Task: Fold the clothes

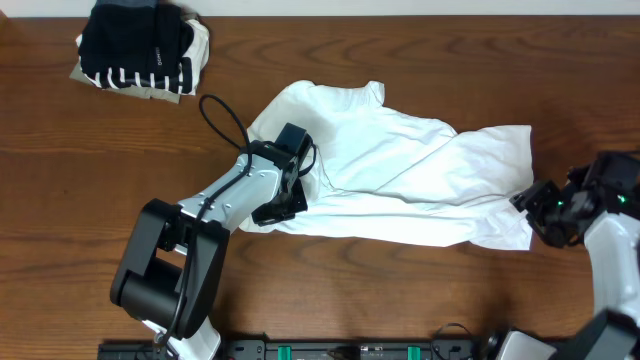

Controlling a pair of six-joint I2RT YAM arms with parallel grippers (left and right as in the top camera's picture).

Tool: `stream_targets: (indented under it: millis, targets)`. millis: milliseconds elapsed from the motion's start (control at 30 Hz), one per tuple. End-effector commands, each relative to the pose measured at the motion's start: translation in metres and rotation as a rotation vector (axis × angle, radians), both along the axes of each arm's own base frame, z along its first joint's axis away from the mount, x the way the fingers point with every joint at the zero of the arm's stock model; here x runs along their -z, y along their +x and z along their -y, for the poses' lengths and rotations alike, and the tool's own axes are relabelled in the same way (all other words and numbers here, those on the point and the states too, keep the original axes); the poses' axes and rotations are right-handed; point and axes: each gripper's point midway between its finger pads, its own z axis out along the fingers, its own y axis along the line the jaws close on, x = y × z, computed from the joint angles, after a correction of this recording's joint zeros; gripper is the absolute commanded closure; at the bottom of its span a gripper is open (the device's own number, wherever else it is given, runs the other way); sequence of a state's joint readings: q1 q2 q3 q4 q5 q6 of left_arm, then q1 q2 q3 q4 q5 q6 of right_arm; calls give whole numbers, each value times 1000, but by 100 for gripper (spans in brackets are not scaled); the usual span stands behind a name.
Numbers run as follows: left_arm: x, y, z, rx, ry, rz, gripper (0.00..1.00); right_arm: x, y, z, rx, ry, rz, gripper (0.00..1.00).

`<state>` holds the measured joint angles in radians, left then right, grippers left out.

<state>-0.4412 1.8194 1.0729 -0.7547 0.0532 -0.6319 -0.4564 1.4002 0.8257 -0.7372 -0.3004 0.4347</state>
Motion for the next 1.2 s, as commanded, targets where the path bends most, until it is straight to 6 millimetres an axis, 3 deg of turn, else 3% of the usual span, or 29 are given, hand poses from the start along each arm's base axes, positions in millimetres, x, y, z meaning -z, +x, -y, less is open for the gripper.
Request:
stream_targets:
  millis: [0, 167, 367, 667, 967, 1167]
  targets:
    - [-3, -1, -1, -21, -5, 3, 94, 10, 12, -9, -9, 80, 2, 52]
    - [-3, -2, -1, -21, -8, 2, 94, 28, 18, -13, -33, 97, -22, 53]
    - [-3, 1, 0, -21, -13, 12, 94, 32, 30, -22, -84, 81, 4, 54]
    - [-3, 1, 0, -21, -13, 11, 94, 37, 35, -18, -51, 26, -14, 99]
    - [-3, 2, 1, -21, -15, 17, 94, 29, 61, 1, 39, -24, 87, 98]
    - [-4, 11, 3, -27, -30, 49, 94, 29, 59, 25, 93, -114, 75, 98]
